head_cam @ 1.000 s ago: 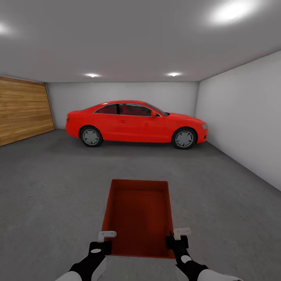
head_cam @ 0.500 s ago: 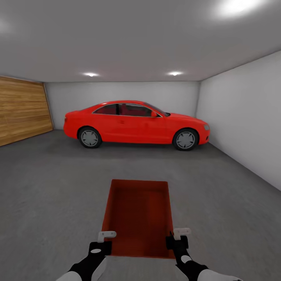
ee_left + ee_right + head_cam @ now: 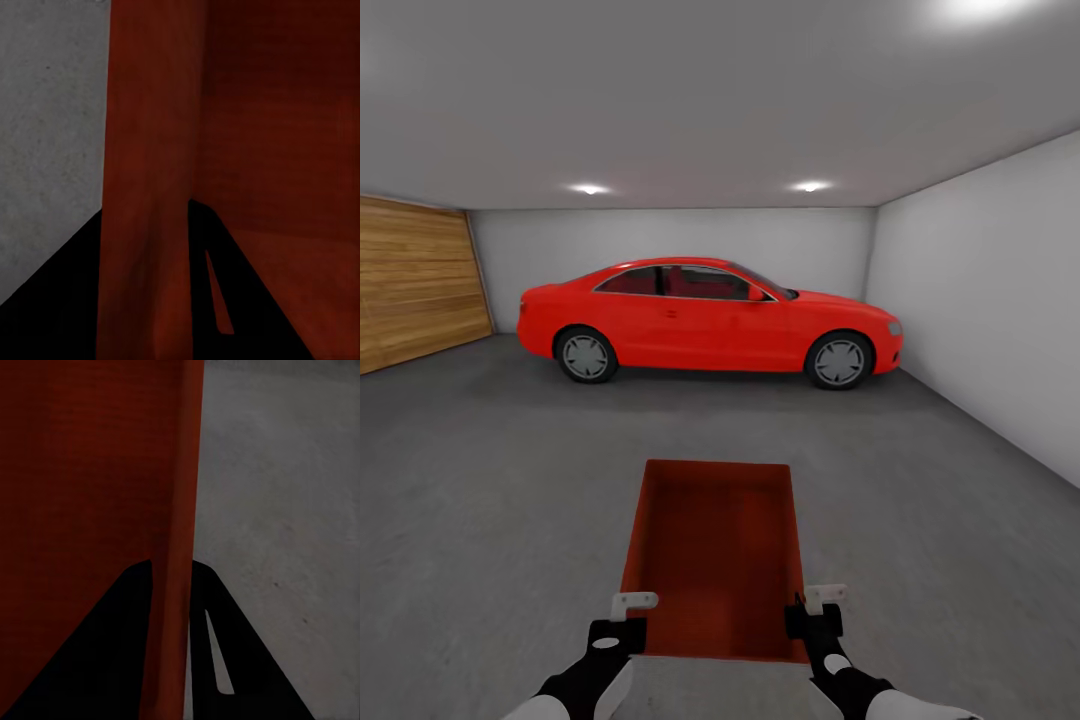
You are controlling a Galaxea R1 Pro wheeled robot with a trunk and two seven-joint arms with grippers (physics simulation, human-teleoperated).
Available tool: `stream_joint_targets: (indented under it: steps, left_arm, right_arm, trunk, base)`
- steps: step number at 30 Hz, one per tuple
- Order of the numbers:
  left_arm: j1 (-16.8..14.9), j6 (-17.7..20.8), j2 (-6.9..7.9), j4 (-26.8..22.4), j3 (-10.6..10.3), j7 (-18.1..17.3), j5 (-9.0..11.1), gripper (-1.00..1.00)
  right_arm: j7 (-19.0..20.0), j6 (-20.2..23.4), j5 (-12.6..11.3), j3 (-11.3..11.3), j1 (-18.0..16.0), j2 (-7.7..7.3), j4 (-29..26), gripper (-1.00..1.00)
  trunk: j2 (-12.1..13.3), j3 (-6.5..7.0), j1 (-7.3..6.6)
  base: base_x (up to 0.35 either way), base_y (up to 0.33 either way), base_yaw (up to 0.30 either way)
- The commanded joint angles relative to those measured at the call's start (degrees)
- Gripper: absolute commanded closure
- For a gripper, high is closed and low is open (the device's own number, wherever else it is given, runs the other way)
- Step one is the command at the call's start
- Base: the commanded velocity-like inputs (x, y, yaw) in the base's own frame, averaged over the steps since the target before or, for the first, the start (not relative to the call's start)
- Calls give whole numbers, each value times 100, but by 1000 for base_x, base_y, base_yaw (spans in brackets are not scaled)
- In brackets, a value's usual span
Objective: Move the two storage containers from the living room to the garage. In the garage, place one container on the floor and stack the other container on top of it (either order is fine).
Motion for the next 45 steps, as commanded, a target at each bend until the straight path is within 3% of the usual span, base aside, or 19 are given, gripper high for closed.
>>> stream_joint_targets:
  steps: [1,45]
  left_arm:
    - [1,6,5,100,2,62,88,100]
    - [1,6,5,100,2,62,87,100]
  right_arm:
    - [-65,-277,-123,-497,-11,2,-6,100]
    - [-65,-276,-58,-497,-11,4,-8,100]
  trunk:
    - [-4,-7,4]
    - [-4,-7,4]
  base:
    - [321,0,0]
    - [321,0,0]
